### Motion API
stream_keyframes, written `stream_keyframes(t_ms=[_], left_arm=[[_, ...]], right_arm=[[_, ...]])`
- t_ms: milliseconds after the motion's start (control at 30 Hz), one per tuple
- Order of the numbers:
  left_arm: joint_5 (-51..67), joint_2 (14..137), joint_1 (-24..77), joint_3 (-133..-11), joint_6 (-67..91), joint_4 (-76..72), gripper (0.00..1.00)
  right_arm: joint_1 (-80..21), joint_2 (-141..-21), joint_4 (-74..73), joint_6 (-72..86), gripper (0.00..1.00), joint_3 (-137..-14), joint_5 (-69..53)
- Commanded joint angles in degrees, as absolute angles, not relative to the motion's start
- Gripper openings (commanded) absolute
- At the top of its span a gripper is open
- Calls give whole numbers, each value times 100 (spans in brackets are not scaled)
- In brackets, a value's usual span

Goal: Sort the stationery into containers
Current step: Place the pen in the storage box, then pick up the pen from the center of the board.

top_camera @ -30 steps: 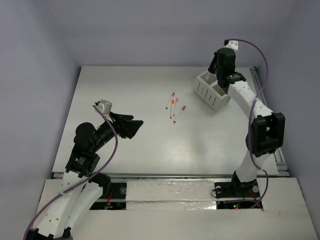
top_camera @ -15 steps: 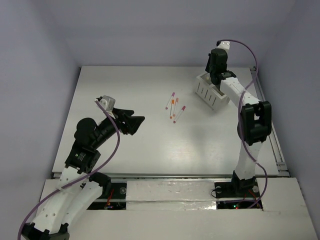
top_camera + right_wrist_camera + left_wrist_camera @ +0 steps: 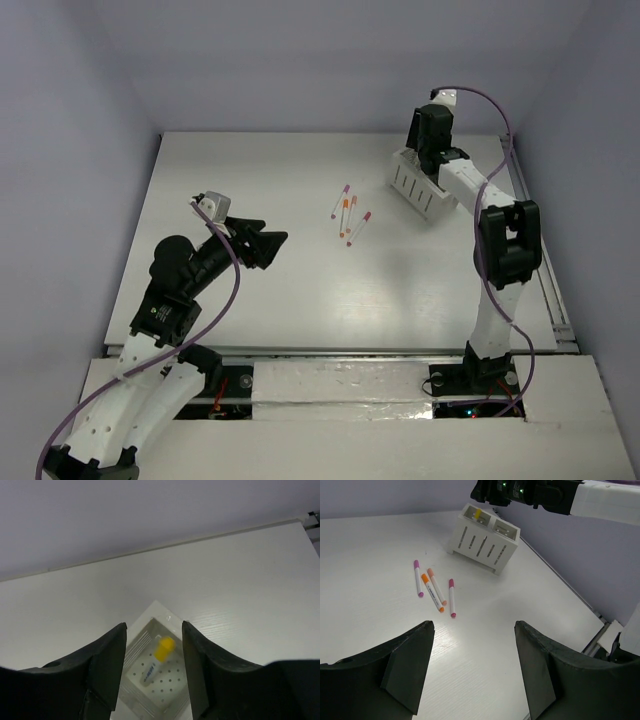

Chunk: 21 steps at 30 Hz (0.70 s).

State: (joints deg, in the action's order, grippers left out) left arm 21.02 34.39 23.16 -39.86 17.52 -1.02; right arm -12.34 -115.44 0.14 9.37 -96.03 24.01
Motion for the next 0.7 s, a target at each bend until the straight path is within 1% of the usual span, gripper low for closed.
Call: stream_keyframes(t_ms=[0, 133, 167, 233, 267, 300, 333, 400, 533, 567, 667], left_arm=[[2101, 3437, 2329, -3946, 1670, -290, 63], [2101, 3419, 2329, -3946, 1687, -290, 63], [2109, 3419, 2329, -3946, 1687, -299, 63], [2118, 3410, 2329, -3938, 1696, -299, 63], [2118, 3410, 2329, -3946, 1696, -308, 63], [2101, 3410, 2329, -3938, 1696, -308, 63], [2101, 3419, 2329, -3938, 1688, -299, 63], [2092, 3401, 2329, -3946, 1688, -290, 63], [2057, 3357, 2329, -3946, 1670, -264, 63], [2057, 3357, 2329, -3938, 1670, -264, 63], [2083, 3375, 2329, -3964, 1687, -272, 63]], right_arm=[[-1195, -11110, 352, 923, 55, -9440, 2443], [-1195, -10767, 273, 1037, 55, -9265, 2382], [-1195, -10558, 264, 1159, 50, -9185, 2234], [-1300, -10450, 237, 1326, 31, -9045, 2049], [-1483, -10259, 46, 1484, 11, -8905, 1978], [-1616, -10109, -43, 1564, 2, -8851, 1873], [-1748, -10064, -270, 1669, 0, -8790, 1829], [-2178, -9976, -553, 1924, 0, -8491, 1644], [-2540, -10011, -624, 2399, 0, -7771, 1547], [-2601, -10046, -589, 2704, 29, -7665, 1538], [-2602, -10256, -606, 2847, 53, -7453, 1416]])
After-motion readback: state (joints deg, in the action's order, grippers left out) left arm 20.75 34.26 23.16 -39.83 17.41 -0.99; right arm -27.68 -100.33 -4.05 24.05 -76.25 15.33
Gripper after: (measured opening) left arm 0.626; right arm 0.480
